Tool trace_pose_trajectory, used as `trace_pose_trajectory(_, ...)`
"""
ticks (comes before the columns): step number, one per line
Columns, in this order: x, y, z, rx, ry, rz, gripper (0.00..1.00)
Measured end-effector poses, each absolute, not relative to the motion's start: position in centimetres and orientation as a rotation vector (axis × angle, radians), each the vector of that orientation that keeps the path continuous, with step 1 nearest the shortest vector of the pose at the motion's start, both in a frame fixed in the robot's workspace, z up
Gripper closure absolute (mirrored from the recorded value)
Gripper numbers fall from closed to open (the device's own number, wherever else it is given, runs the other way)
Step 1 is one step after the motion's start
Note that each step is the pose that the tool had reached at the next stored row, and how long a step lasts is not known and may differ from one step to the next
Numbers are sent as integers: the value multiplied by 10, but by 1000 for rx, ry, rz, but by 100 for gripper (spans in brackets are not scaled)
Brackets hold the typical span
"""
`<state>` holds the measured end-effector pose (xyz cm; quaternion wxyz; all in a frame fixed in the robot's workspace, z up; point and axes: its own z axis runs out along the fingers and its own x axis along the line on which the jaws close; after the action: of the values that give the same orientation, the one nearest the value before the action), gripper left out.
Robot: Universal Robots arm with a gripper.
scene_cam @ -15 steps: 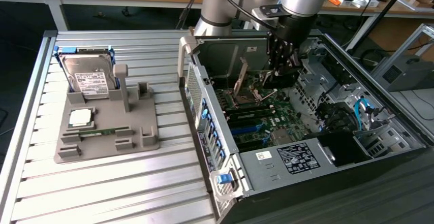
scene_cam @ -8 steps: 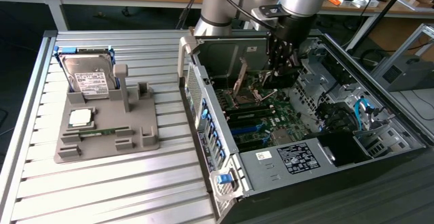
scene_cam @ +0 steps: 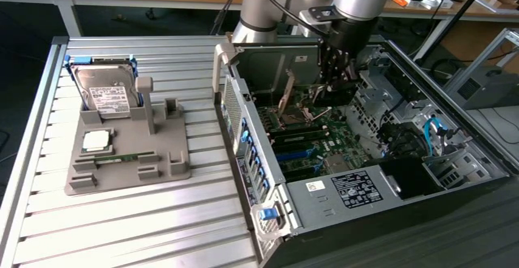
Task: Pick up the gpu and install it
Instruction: 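Insert the gpu into the slot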
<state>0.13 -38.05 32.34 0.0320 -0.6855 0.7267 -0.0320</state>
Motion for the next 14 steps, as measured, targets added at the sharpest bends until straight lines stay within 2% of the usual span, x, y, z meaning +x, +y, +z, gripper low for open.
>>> trace_pose_trajectory(14,-1,-381,323,-2111,2238,-99,73)
